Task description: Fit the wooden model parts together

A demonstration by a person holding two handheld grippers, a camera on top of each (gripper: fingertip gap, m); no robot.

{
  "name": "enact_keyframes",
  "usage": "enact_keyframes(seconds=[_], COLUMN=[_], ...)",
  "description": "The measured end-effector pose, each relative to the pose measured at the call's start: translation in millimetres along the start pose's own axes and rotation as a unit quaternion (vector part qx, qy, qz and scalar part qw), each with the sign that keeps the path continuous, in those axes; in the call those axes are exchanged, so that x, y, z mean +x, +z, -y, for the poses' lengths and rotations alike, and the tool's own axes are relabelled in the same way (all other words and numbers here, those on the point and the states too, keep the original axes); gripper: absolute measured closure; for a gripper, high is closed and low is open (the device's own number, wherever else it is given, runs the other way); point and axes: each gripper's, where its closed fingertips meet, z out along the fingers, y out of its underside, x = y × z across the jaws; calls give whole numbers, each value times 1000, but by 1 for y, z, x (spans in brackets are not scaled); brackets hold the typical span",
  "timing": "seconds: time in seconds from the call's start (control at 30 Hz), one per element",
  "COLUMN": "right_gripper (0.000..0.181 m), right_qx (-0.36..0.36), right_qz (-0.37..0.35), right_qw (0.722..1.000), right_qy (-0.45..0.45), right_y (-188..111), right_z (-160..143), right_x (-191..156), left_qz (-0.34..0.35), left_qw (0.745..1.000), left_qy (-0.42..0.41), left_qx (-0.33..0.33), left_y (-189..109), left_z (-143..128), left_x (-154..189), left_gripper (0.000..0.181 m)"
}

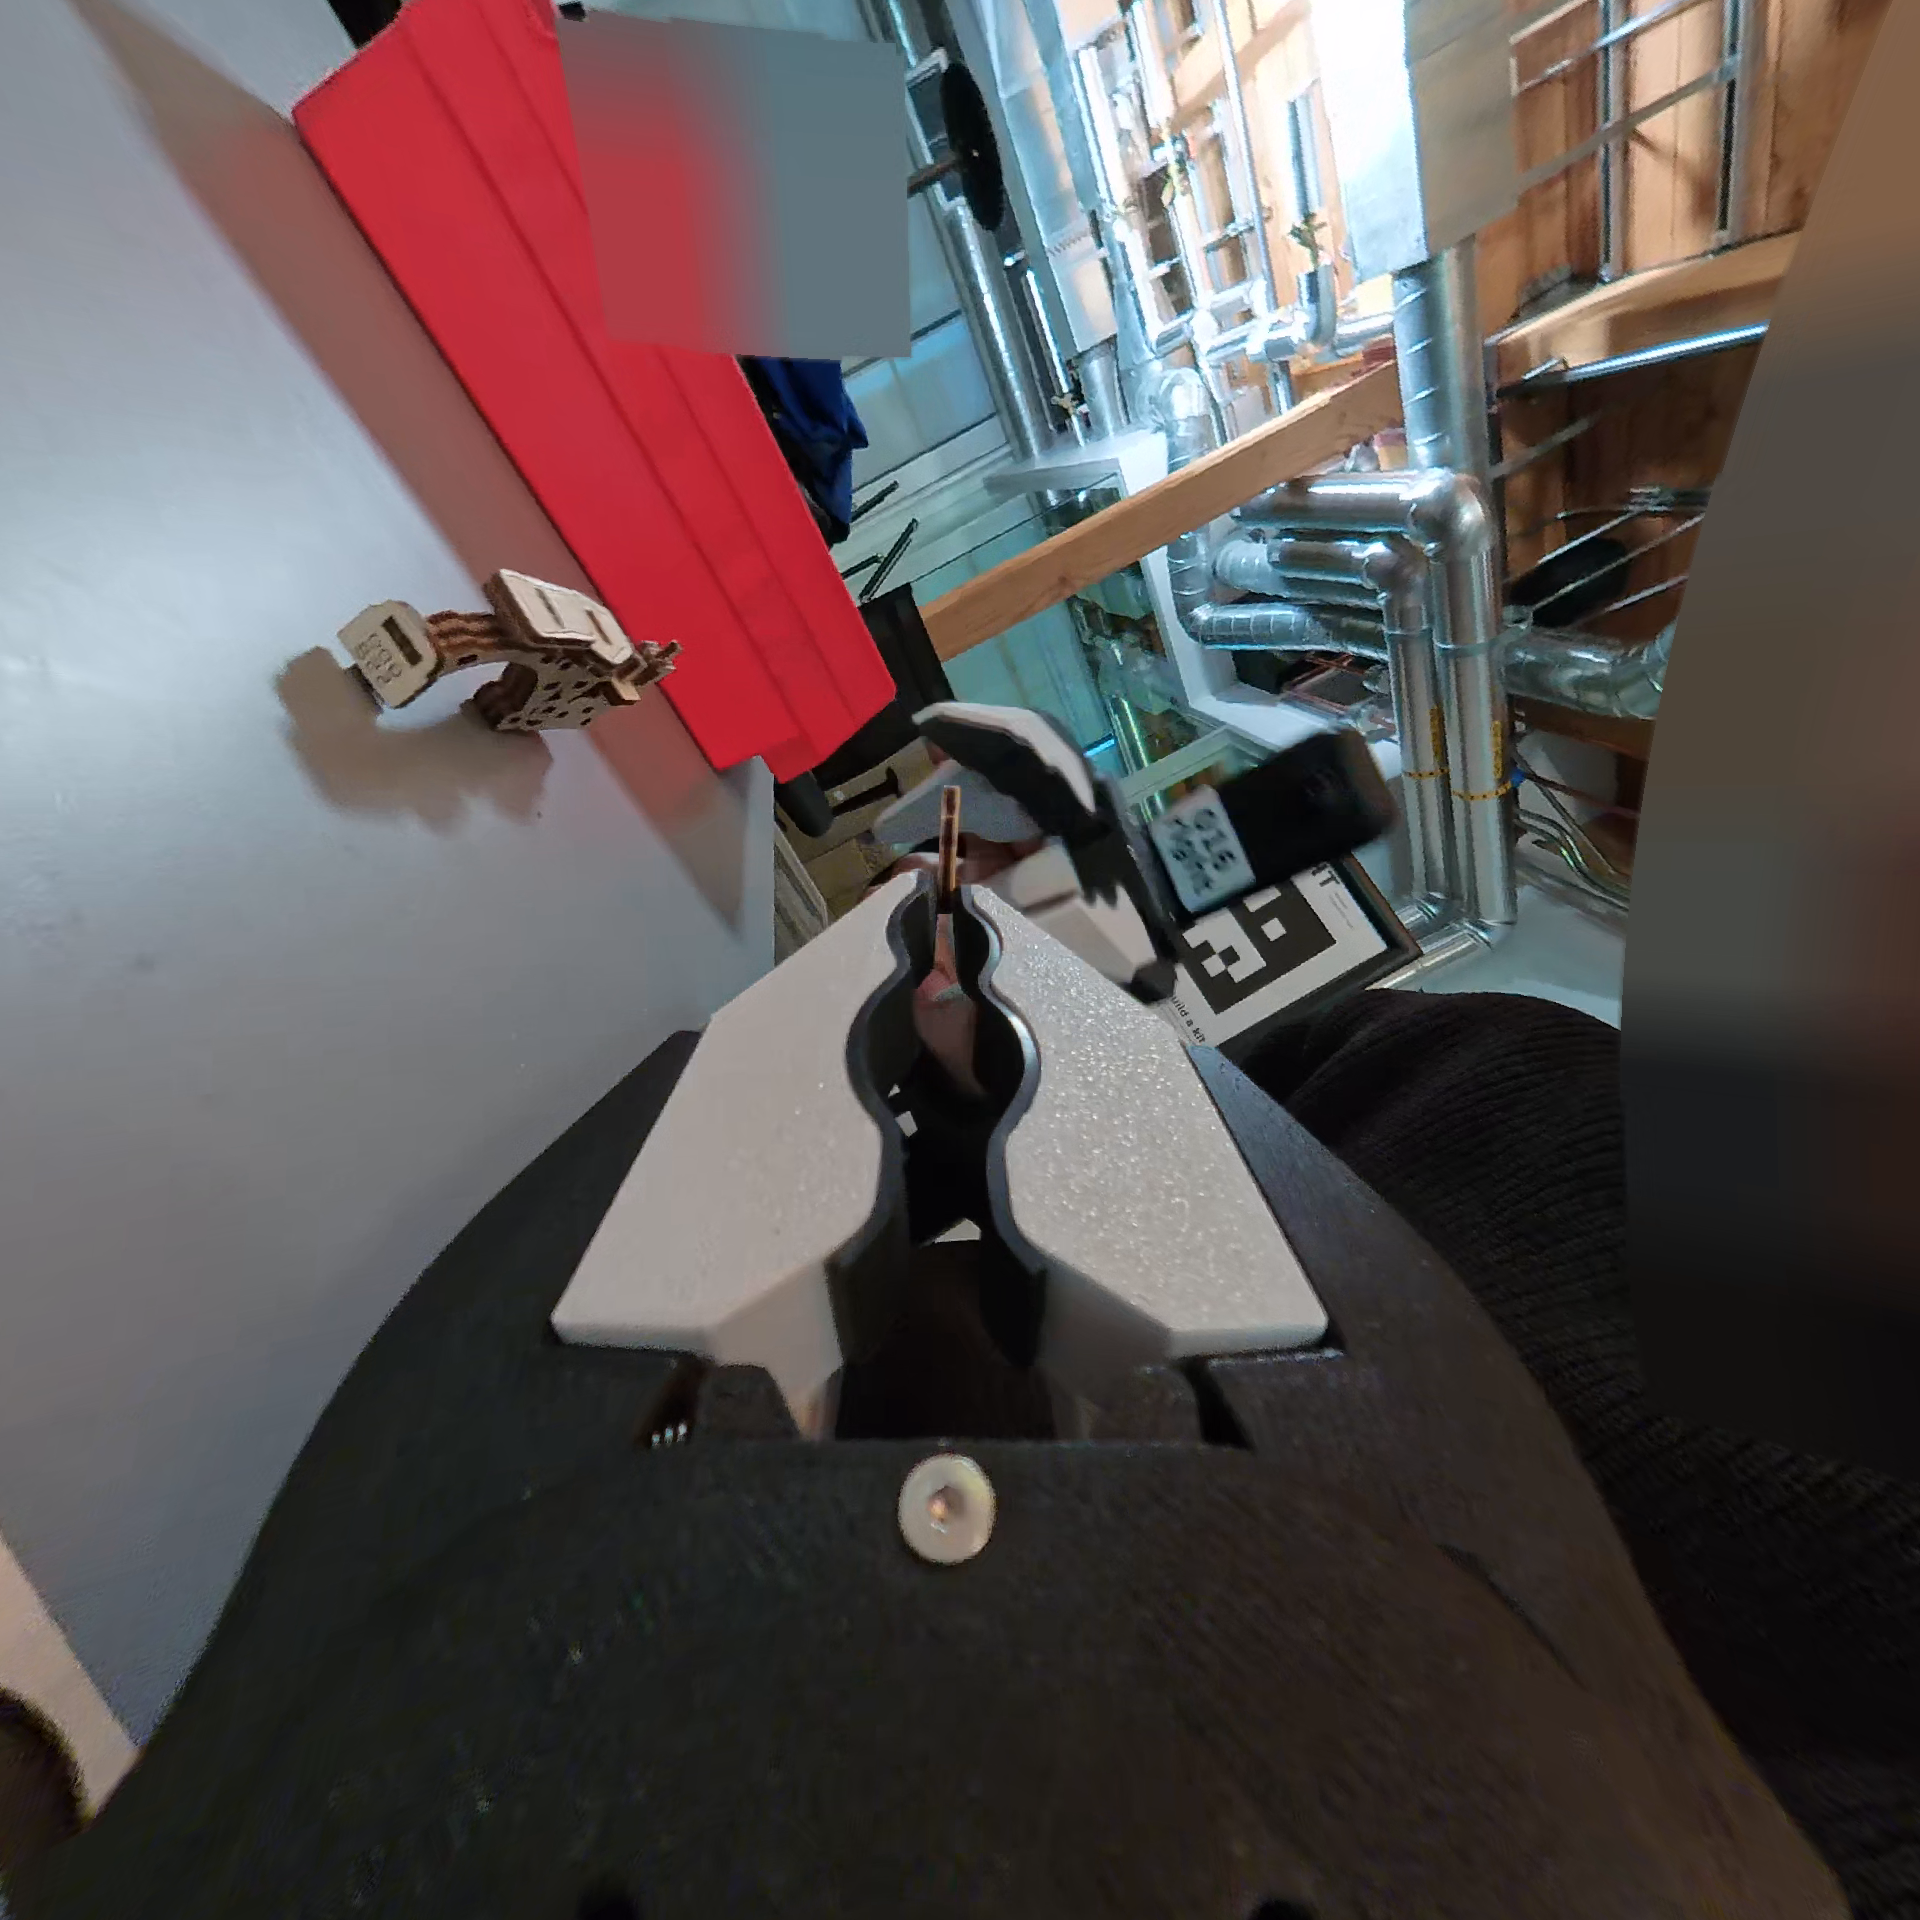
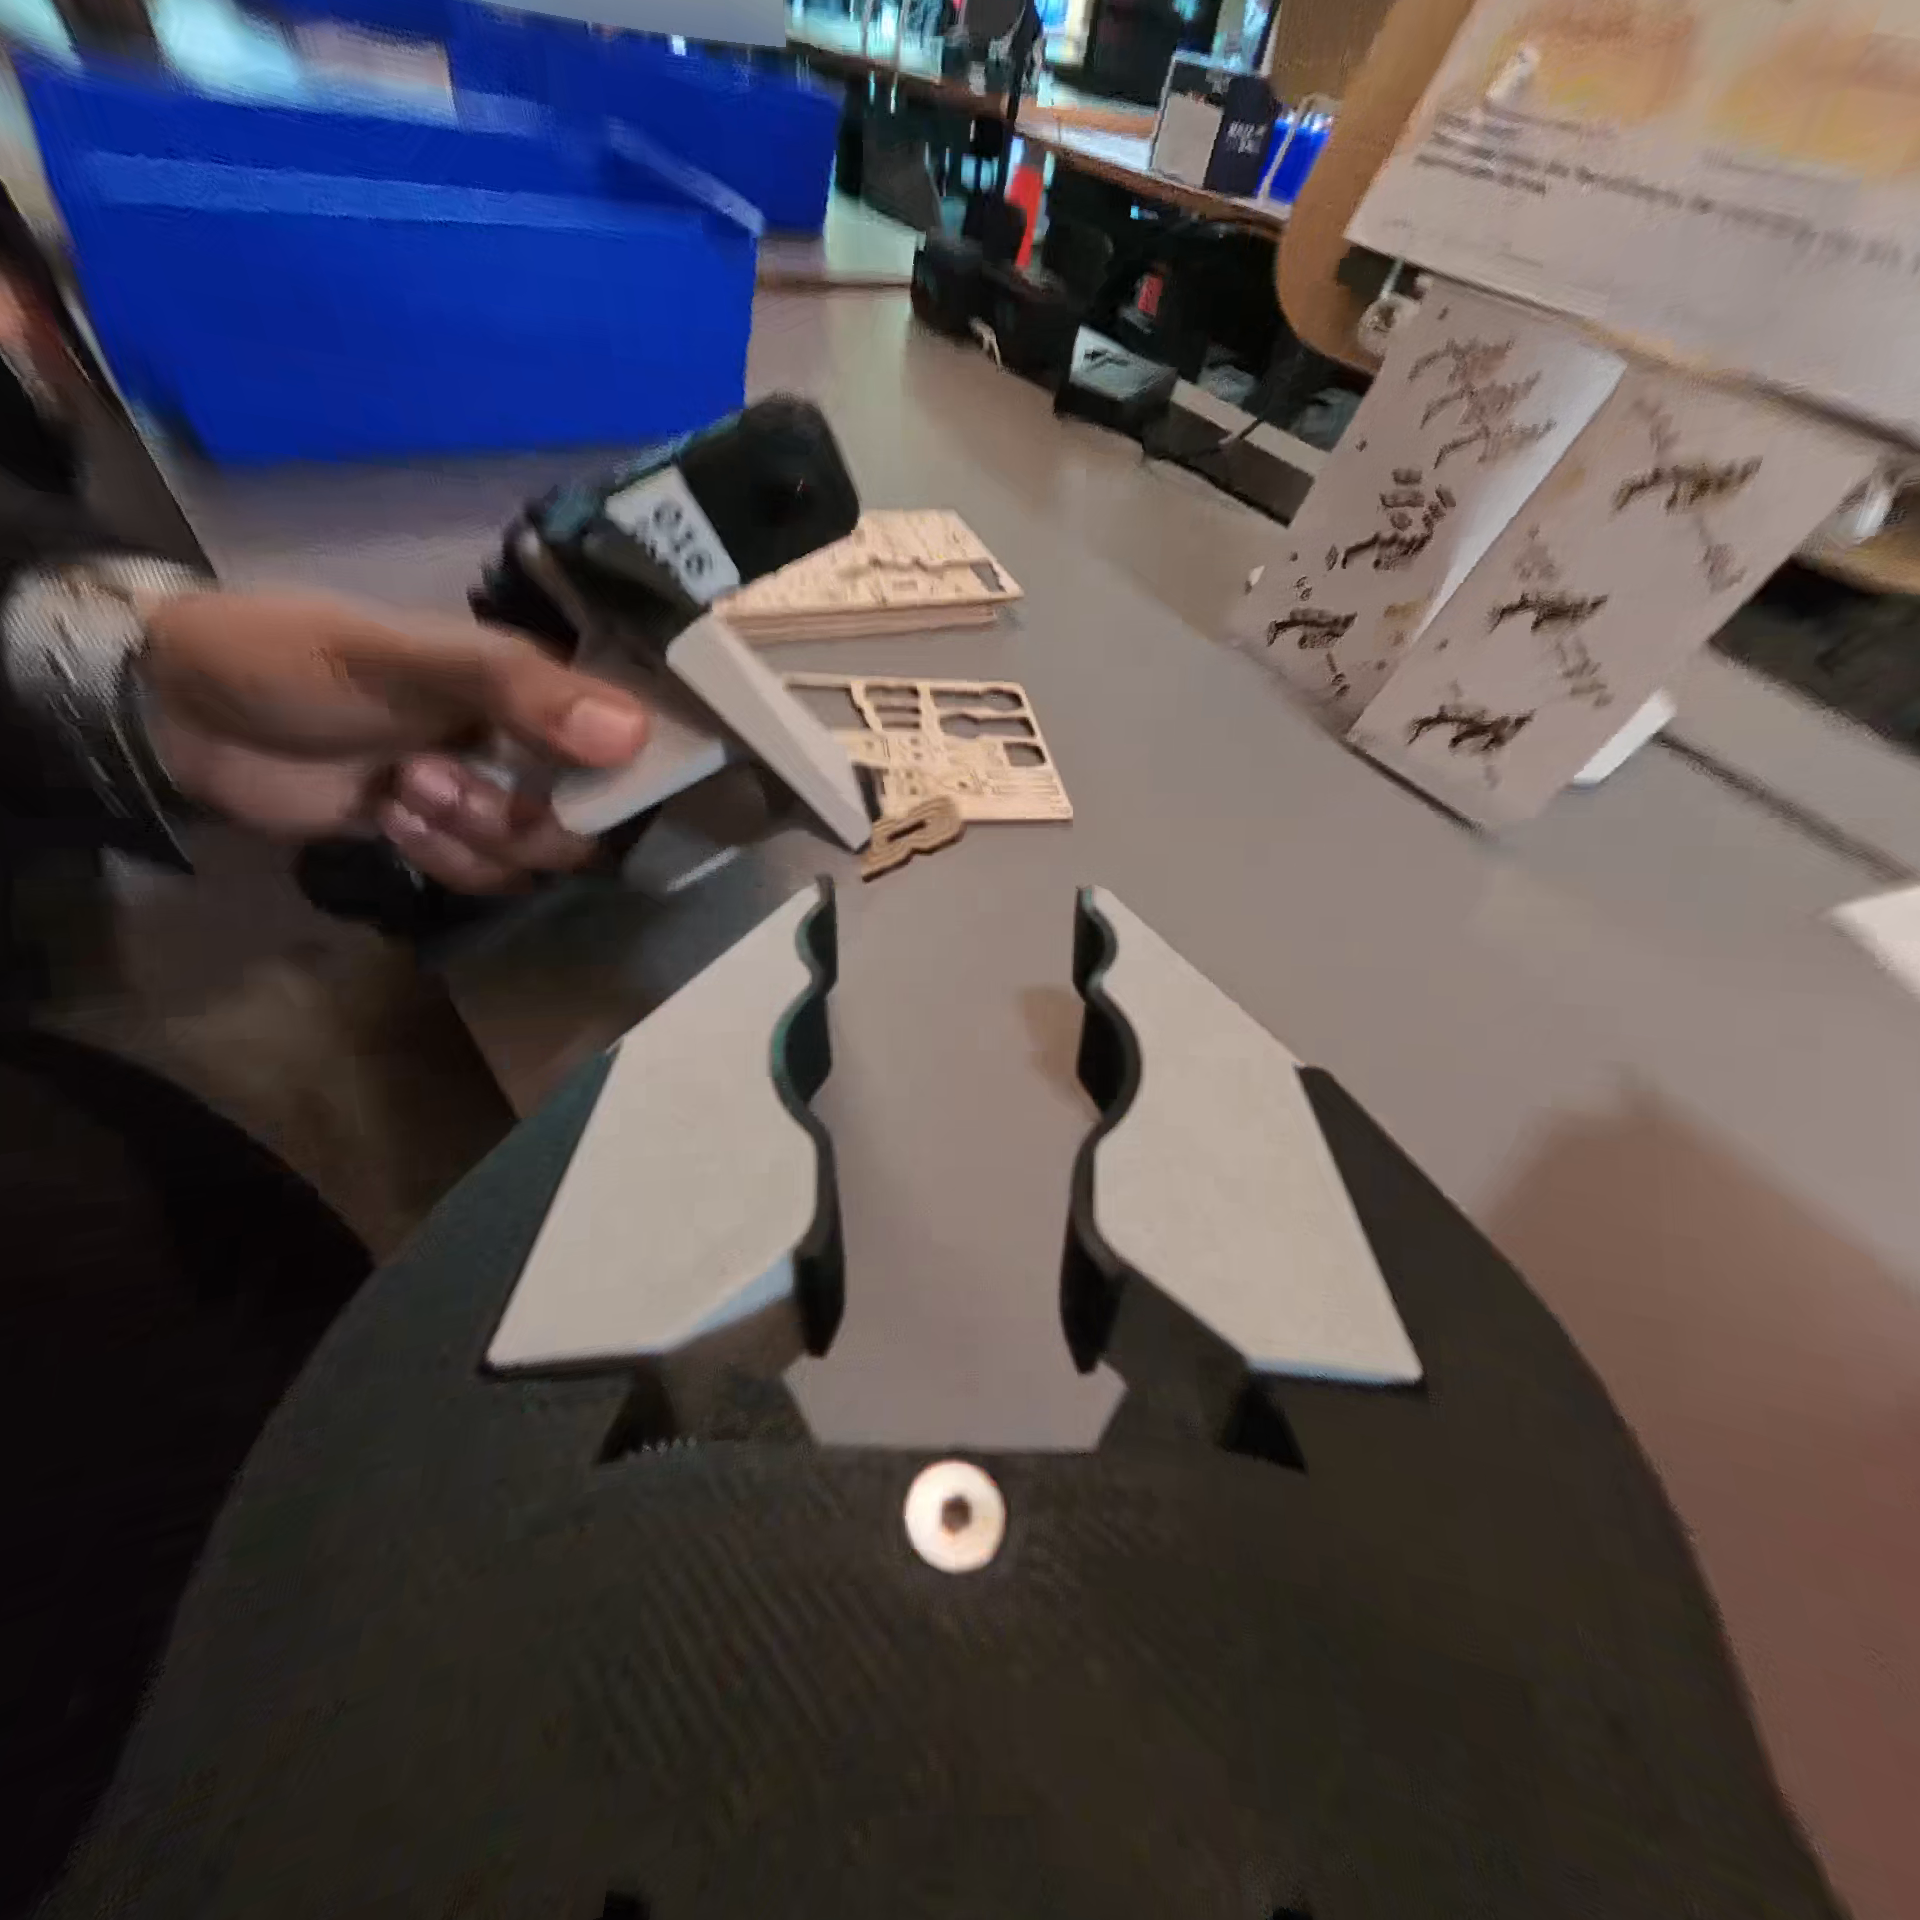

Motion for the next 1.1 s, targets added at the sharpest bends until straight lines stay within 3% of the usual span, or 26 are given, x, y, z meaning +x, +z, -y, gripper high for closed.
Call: enact_keyframes(seconds=[0.1,0.3,0.53,0.8,0.93,1.1], right_gripper=[133,142,157,157,157,157], right_qx=[-43,-60,-90,-91,-106,-141], right_qz=[-15,-26,-39,-45,-100,-102], right_qw=[993,981,966,967,958,966], right_qy=[-110,-185,-239,-233,-245,-192], right_y=[5,4,5,3,-14,-34], right_z=[-7,-9,-16,-16,-16,-30], right_x=[-14,-17,-18,-14,26,74], left_qz=[6,7,34,38,40,144], left_qw=[1000,999,997,996,995,954], left_qy=[-4,1,39,61,80,249], left_qx=[-6,-32,-57,-54,-35,-90], left_y=[1,6,11,12,12,23], left_z=[-2,-12,-20,-19,-13,-13], left_x=[-2,0,-2,0,6,2], left_gripper=[181,180,181,179,165,142])
